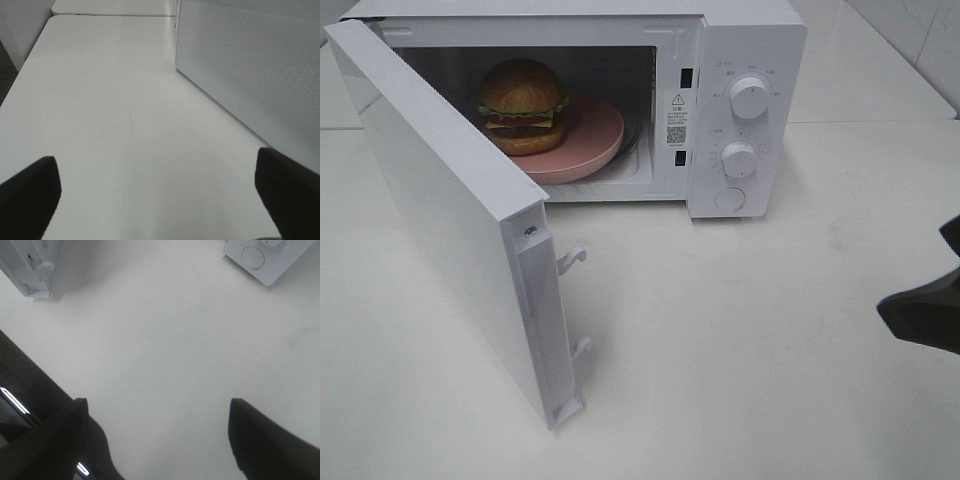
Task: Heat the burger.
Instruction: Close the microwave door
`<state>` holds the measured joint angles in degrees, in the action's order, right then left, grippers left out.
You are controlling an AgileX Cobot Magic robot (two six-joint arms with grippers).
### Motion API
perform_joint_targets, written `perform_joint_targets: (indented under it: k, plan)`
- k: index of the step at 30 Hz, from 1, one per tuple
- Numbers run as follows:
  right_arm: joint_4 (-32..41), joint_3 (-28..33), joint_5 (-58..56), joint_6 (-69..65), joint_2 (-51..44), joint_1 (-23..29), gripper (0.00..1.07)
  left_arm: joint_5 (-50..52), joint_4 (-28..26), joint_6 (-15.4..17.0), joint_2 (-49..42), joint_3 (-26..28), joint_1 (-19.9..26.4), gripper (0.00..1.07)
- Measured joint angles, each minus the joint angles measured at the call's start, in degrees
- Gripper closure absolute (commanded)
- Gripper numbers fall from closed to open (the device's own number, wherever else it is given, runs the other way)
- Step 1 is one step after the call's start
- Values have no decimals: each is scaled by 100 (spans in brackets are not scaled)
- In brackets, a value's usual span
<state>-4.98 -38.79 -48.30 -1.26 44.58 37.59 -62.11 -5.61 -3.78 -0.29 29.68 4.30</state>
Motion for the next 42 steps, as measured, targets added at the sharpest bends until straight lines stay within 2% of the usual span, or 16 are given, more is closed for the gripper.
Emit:
perform_joint_targets:
  k: [17,20,21,22,23,25,26,28,30,34,42]
  plan:
    - [0,6,-1112,-344,-1094,0,32,0,0,0,0,0,0,9]
    - [92,6,-1117,-361,-1312,-178,32,0,0,0,0,0,0,9]
    - [132,6,-1129,-361,-1461,-418,32,0,0,0,0,0,0,9]
    - [132,6,-1129,-361,-1461,-418,32,0,0,0,0,0,0,9]
    - [143,6,-1134,-361,-1639,-739,32,0,0,0,0,0,0,9]
    - [143,6,-1134,-361,-1707,-871,32,0,0,0,0,0,0,9]
    - [155,6,-1140,-355,-1891,-1163,32,0,0,0,0,0,0,9]
    - [172,6,-1146,-355,-1977,-1295,32,0,0,0,0,0,0,9]
    - [407,17,-1163,-355,-2332,-1707,30,0,0,0,0,0,0,9]
    - [498,74,-1157,-350,-2515,-1879,30,0,0,0,0,0,0,9]
    - [561,521,-1123,-321,-3358,-2624,31,0,0,0,0,0,0,9]
